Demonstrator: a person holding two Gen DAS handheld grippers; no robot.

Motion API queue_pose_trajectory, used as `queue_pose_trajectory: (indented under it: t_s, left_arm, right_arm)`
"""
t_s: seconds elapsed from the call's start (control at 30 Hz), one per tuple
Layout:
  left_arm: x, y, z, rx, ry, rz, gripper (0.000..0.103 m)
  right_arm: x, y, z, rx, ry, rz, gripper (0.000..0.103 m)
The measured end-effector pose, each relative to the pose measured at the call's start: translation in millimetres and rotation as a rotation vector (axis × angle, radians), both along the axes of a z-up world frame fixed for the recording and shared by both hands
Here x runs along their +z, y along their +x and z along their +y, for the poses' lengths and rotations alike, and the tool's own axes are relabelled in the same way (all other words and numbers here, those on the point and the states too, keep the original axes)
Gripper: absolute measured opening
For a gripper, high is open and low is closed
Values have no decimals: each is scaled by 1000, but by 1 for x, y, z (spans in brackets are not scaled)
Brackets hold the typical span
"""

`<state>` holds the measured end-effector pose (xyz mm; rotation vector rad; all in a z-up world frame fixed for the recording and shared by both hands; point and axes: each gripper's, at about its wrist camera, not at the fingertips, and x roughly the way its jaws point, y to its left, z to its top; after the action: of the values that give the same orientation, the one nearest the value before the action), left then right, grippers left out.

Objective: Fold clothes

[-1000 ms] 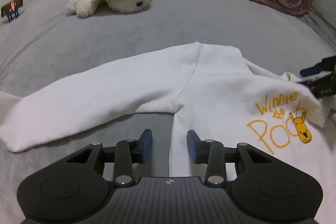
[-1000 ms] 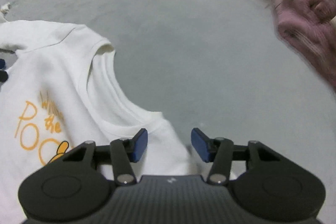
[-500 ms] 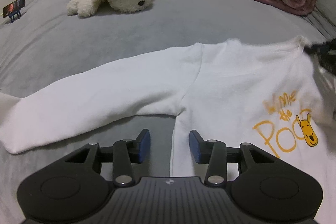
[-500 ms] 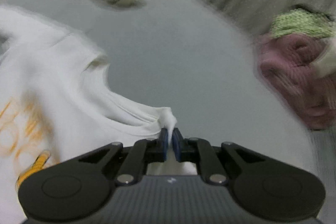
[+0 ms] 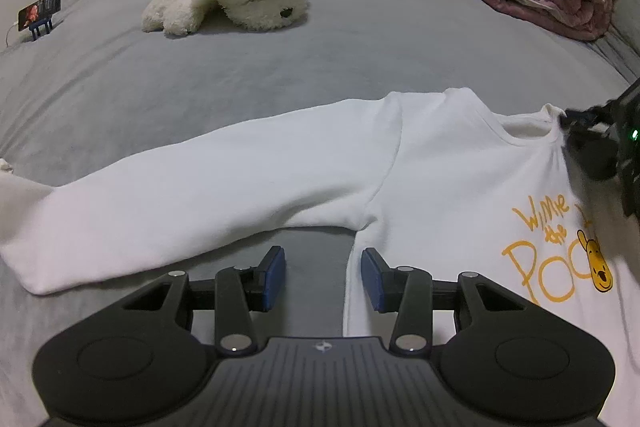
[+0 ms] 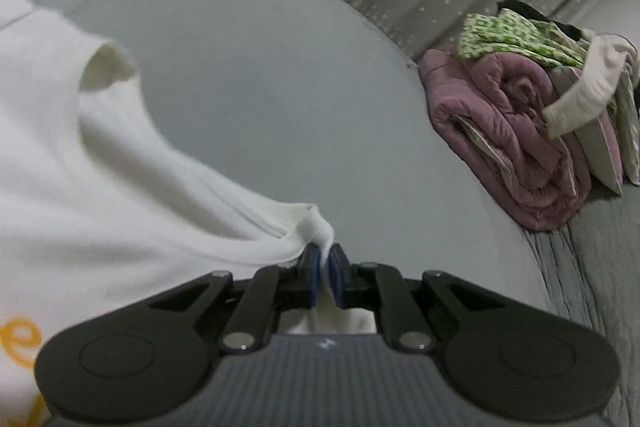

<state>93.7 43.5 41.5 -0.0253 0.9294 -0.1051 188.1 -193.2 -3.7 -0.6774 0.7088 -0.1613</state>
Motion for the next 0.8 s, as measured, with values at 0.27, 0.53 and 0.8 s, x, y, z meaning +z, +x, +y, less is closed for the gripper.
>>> queue_pose_trajectory:
  t_s: [0.27, 0.53, 0.8]
  left_arm:
    - [4, 1, 6, 31, -5, -7, 42]
    - [6, -4, 2, 22, -30, 0, 42]
    - [7, -6, 11, 49, -51, 5, 42]
  right_arm:
    - [63, -36, -99, -275, 373, -89, 17]
    - [54, -120, -197, -474, 848, 39, 44]
    - [62, -168, -229, -578, 1113, -2, 48]
